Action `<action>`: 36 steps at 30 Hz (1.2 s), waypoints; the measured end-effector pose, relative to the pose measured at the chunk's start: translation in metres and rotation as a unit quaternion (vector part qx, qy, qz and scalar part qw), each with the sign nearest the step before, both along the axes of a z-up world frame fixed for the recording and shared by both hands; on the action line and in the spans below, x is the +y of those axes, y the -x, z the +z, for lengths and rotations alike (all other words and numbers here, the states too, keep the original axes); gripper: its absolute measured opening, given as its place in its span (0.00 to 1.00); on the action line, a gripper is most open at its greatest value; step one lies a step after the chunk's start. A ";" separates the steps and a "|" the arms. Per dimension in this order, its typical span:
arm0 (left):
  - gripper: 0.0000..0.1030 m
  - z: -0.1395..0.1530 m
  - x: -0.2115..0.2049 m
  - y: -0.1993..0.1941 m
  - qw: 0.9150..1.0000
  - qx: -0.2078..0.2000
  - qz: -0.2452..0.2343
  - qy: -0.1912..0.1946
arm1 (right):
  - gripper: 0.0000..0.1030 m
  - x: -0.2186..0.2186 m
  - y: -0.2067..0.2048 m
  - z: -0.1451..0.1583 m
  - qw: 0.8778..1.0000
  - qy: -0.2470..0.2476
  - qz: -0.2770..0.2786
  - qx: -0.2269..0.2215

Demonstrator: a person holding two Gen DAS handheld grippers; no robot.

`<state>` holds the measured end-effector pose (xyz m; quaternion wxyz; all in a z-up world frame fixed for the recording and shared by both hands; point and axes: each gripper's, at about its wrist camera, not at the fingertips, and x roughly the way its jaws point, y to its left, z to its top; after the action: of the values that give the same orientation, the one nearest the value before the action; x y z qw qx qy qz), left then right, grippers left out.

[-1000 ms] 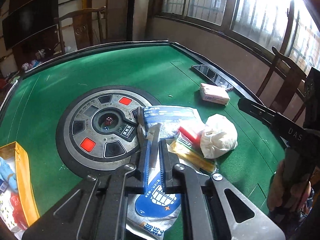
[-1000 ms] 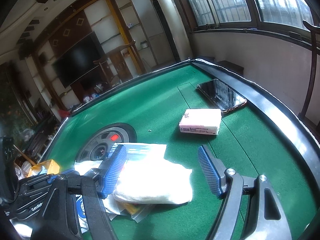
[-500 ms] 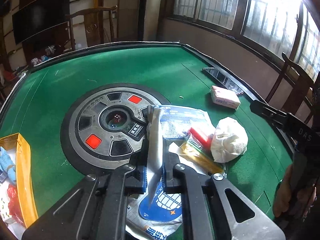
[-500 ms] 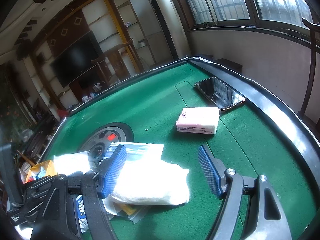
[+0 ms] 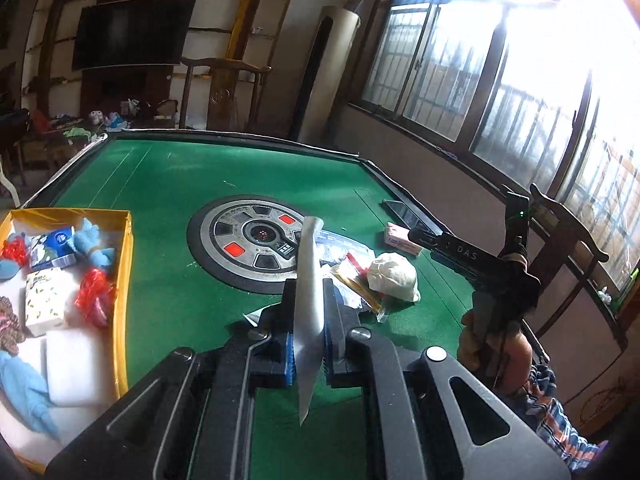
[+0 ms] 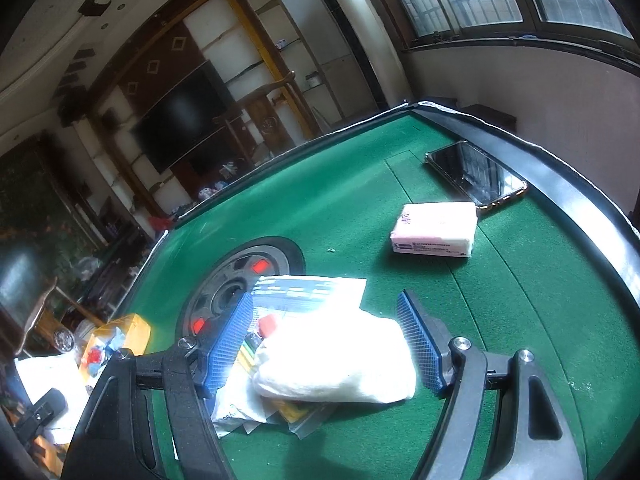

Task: Organize soft objects
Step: 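Carry the paper card into the box with left while right grasps the white cloth bundle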

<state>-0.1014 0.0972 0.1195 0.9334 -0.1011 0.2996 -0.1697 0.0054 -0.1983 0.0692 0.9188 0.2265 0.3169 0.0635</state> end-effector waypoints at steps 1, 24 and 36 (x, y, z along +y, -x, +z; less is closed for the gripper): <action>0.07 0.000 0.005 0.008 1.000 -0.005 0.008 0.010 | 0.67 0.004 0.001 0.001 1.000 0.005 0.007 -0.005; 0.07 -0.018 0.089 0.077 0.996 -0.022 0.087 0.030 | 0.67 0.011 -0.011 -0.031 0.995 -0.019 -0.001 0.099; 0.07 -0.034 0.174 0.090 0.977 0.002 0.212 0.017 | 0.19 0.029 0.007 -0.020 0.995 0.014 0.041 0.093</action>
<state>-0.1915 0.2710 0.0856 0.9455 -0.1788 0.2707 0.0267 -0.0019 -0.1695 0.0489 0.8847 0.2057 0.4113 0.0756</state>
